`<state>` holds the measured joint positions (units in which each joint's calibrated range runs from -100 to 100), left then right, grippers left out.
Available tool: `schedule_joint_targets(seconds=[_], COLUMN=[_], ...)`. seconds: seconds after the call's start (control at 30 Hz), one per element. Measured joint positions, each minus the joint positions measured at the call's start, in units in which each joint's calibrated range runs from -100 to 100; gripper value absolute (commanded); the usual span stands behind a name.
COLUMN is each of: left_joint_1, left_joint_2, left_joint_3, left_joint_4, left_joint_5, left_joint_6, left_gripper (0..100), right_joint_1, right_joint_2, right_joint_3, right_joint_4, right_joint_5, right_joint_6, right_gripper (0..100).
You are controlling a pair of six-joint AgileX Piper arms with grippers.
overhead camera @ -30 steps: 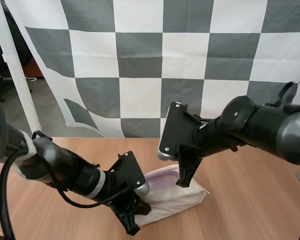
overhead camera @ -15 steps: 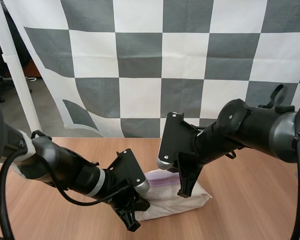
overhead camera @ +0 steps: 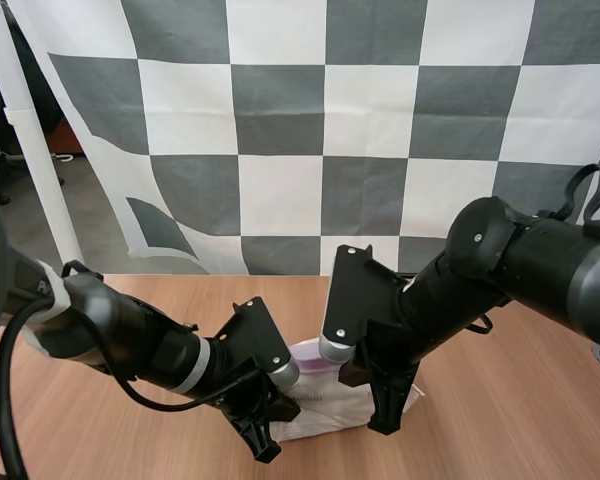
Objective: Open the wet wipes lid
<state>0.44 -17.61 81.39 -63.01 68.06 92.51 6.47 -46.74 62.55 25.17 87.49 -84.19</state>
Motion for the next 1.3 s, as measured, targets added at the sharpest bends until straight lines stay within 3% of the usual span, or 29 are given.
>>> schedule_joint_targets(seconds=[0.2, 0.57, 0.77, 1.3], left_joint_1=[0.0, 0.0, 0.0, 0.0], left_joint_2=[0.0, 0.0, 0.0, 0.0], left_joint_3=[0.0, 0.0, 0.0, 0.1], left_joint_4=[-0.1, 0.0, 0.0, 0.6], left_joint_5=[0.2, 0.4, 0.4, 0.8], left_joint_6=[0.0, 0.0, 0.0, 0.0], left_gripper=[0, 0, 0, 0], right_joint_1=[0.0, 0.0, 0.0, 0.0], right_joint_2=[6.0, 14.7, 17.5, 31.2], right_joint_3=[0.3, -0.5, -0.5, -0.6], right_joint_4=[1.1, 12.7, 18.6, 37.2], right_joint_5=[-13.2, -33.0, -35.5, -45.3], right_joint_6=[-2.5, -11.7, -15.7, -15.8], right_gripper=[0, 0, 0, 0])
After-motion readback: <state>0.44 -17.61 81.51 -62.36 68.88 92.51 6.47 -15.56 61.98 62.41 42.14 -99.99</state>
